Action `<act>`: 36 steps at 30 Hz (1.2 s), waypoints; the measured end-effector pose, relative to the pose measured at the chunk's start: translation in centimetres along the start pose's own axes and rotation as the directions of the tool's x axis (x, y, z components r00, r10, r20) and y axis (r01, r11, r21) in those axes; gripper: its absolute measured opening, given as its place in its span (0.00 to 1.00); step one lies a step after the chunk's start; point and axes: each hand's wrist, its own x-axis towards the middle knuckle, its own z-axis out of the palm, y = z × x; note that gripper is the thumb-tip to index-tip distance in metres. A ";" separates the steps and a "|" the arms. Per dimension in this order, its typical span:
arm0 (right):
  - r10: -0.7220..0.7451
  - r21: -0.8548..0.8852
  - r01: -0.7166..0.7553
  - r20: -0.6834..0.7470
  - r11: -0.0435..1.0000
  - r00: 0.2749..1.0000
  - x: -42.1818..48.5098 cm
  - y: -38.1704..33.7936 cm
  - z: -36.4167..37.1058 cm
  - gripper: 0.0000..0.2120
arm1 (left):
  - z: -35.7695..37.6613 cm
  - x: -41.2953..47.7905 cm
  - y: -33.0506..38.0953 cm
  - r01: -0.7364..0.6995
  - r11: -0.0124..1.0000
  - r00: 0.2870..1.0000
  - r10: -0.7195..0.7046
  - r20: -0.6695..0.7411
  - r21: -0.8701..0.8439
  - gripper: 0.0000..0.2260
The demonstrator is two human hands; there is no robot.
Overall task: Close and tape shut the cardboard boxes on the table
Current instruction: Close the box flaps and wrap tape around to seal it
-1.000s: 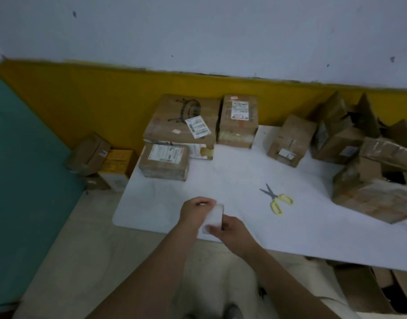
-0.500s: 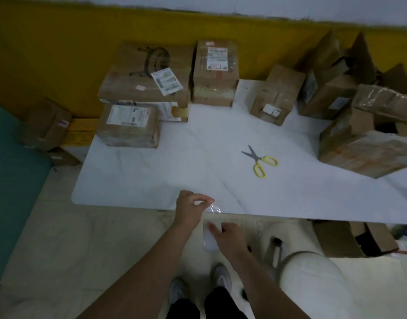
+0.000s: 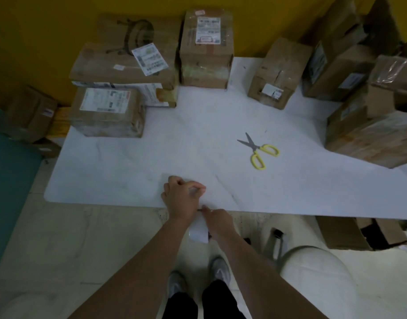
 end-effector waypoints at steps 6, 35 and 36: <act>-0.343 -0.728 0.150 -0.124 0.669 0.931 0.0 -2.5 -3.1 0.23 | -0.7 1.3 0.6 0.149 0.988 0.989 -0.149 0.007 -0.048 0.31; -0.505 -0.682 0.139 -0.374 0.718 0.778 -3.3 -17.4 -25.7 0.20 | -14.1 8.2 22.2 -0.457 0.880 0.882 0.430 0.193 0.127 0.16; -0.490 -0.662 0.139 -0.381 0.737 0.784 -3.2 -17.5 -26.4 0.21 | -14.3 8.8 23.0 -0.485 0.864 0.867 0.454 0.207 0.135 0.16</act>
